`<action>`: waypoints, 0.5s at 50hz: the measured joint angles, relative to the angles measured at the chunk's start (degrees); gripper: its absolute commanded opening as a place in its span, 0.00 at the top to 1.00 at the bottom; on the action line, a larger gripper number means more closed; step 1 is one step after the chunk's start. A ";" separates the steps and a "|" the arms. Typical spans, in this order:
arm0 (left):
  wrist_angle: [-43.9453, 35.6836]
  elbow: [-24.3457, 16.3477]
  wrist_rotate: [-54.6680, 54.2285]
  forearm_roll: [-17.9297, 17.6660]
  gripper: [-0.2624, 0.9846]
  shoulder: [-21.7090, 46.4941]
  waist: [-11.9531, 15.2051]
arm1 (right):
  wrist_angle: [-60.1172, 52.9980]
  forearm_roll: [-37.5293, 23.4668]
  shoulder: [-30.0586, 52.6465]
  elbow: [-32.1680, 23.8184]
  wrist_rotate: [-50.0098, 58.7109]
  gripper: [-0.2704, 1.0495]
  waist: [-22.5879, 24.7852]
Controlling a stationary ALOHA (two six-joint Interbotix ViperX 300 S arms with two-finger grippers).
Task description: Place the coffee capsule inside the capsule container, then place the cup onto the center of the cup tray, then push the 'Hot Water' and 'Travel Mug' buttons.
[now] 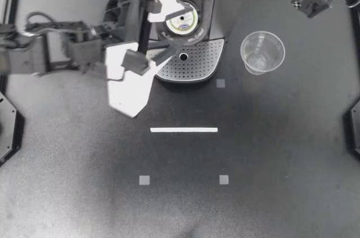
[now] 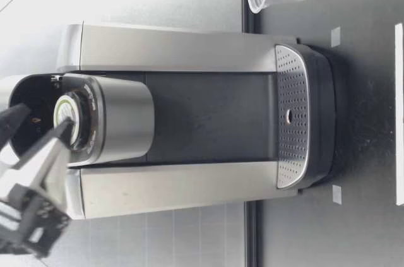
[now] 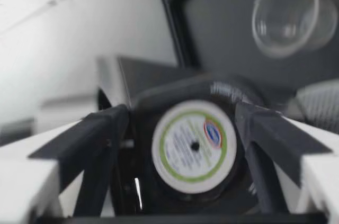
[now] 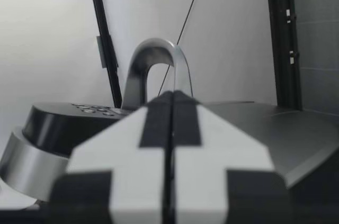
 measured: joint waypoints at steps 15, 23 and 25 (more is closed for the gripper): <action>-13.10 11.16 -24.79 -0.09 0.19 -8.44 -4.39 | 1.67 1.49 5.10 -6.24 0.00 0.75 -2.29; -23.73 18.54 -36.65 0.00 0.27 -12.22 -4.48 | 6.15 1.67 8.88 -10.90 0.18 0.75 -4.13; -25.84 20.13 -38.67 0.09 0.30 -12.83 -4.48 | 7.29 1.67 9.58 -11.95 0.18 0.75 -4.39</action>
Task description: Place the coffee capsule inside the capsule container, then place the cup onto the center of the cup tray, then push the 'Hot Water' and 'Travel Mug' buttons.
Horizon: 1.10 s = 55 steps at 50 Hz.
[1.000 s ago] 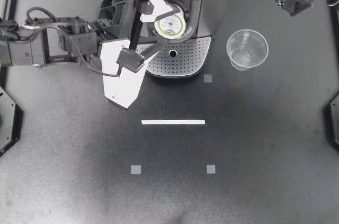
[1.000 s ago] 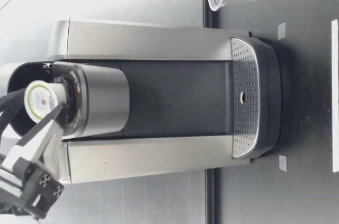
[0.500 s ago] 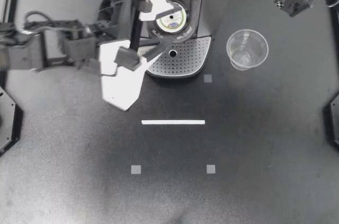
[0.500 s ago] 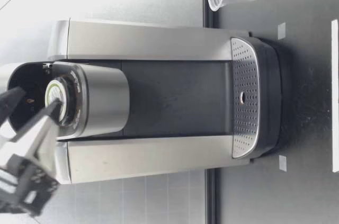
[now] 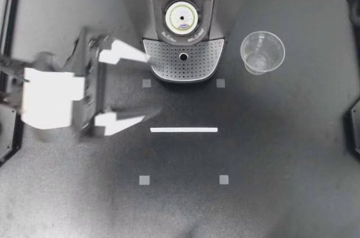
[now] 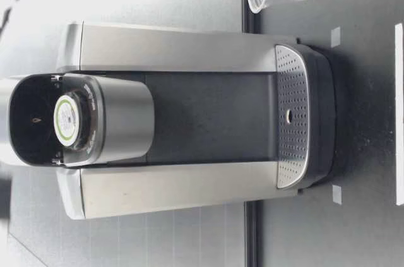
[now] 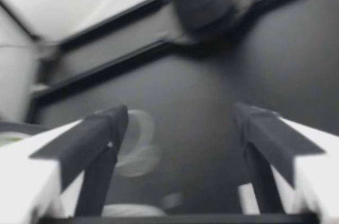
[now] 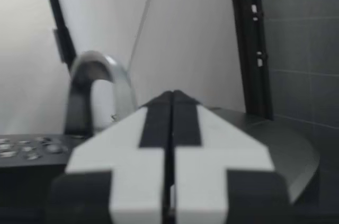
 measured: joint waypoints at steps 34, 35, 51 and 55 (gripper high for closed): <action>-12.66 11.87 -7.03 -6.77 0.49 -3.25 0.00 | 6.86 -0.09 10.55 -11.87 1.23 0.75 -0.18; -12.66 11.87 -7.03 -6.77 0.49 -3.43 0.00 | 6.77 -0.18 10.55 -11.95 1.23 0.75 -0.09; -12.66 12.39 -7.03 -6.86 0.49 -5.10 0.70 | 7.12 -0.97 10.02 -11.87 1.32 0.75 2.46; -12.66 12.66 -7.03 -6.86 0.49 -5.63 0.70 | 7.21 -1.05 9.32 -11.69 1.32 0.75 3.25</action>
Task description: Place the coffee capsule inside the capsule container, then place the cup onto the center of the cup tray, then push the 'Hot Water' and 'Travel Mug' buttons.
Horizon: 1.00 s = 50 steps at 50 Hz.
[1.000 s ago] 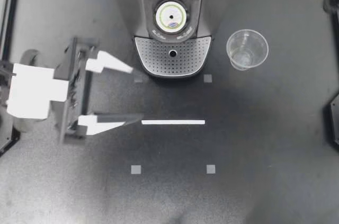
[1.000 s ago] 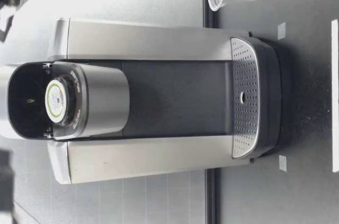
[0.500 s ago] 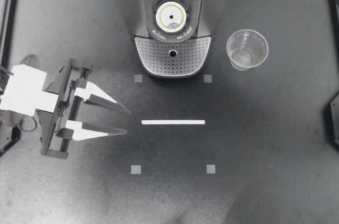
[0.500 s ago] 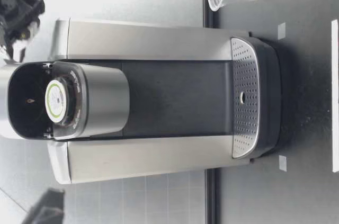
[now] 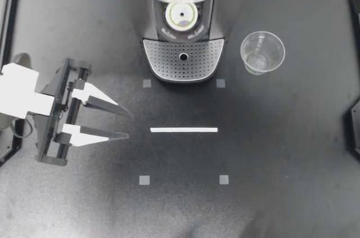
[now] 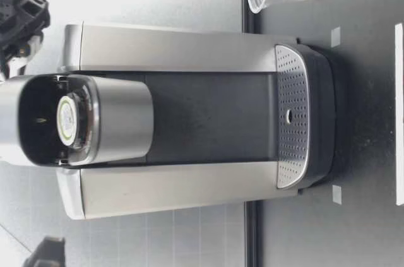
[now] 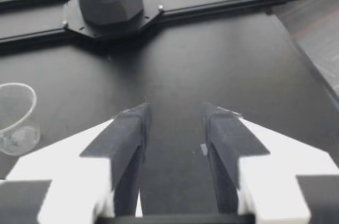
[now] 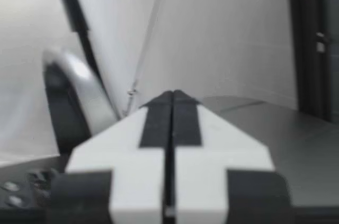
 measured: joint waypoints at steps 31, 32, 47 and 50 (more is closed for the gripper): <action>-0.09 0.62 0.00 -0.35 0.49 -1.32 0.00 | -0.09 -0.09 -6.77 9.14 0.18 0.75 8.61; -0.18 0.70 0.00 -0.35 0.49 -1.32 0.00 | -0.09 -0.09 -6.77 9.23 0.26 0.75 8.79; -0.18 0.62 0.00 -0.62 0.49 -0.97 0.00 | -0.26 0.09 -6.94 11.69 0.35 0.75 11.25; -0.09 0.70 0.00 -0.62 0.49 -0.79 0.00 | -0.26 0.18 -7.03 12.13 0.35 0.75 11.60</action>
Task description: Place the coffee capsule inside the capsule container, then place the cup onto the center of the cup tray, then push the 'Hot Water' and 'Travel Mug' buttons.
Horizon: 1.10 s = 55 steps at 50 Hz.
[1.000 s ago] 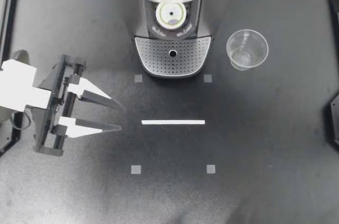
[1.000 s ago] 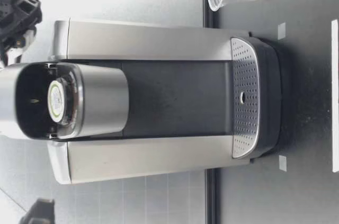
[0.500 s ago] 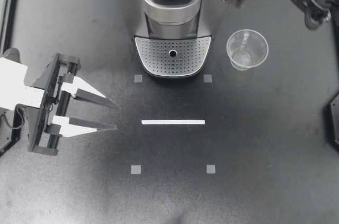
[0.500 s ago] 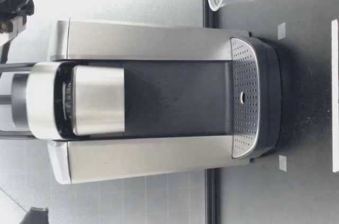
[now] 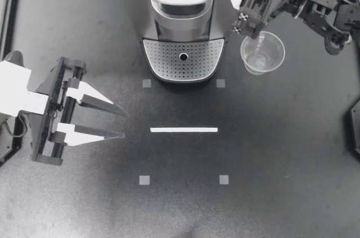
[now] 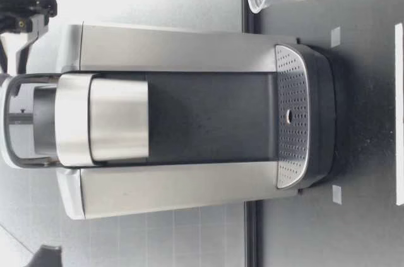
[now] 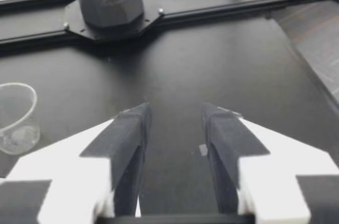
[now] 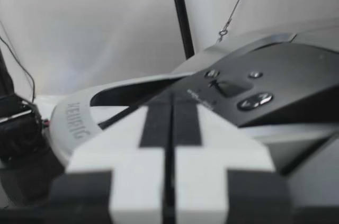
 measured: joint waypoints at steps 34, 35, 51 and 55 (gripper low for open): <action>-0.18 0.18 0.00 -0.26 0.49 0.18 0.09 | 6.86 2.20 -9.23 7.29 8.88 0.75 2.20; -0.26 0.18 0.00 -0.26 0.49 0.18 0.00 | 7.91 2.46 -10.20 8.00 9.58 0.75 2.20; -1.23 1.23 -0.09 -2.72 0.49 0.26 0.79 | 29.09 5.27 -29.53 23.64 26.02 0.75 -4.13; -1.23 2.20 -0.09 -4.04 0.49 0.35 2.55 | 32.43 5.27 -32.70 26.63 28.74 0.75 -7.47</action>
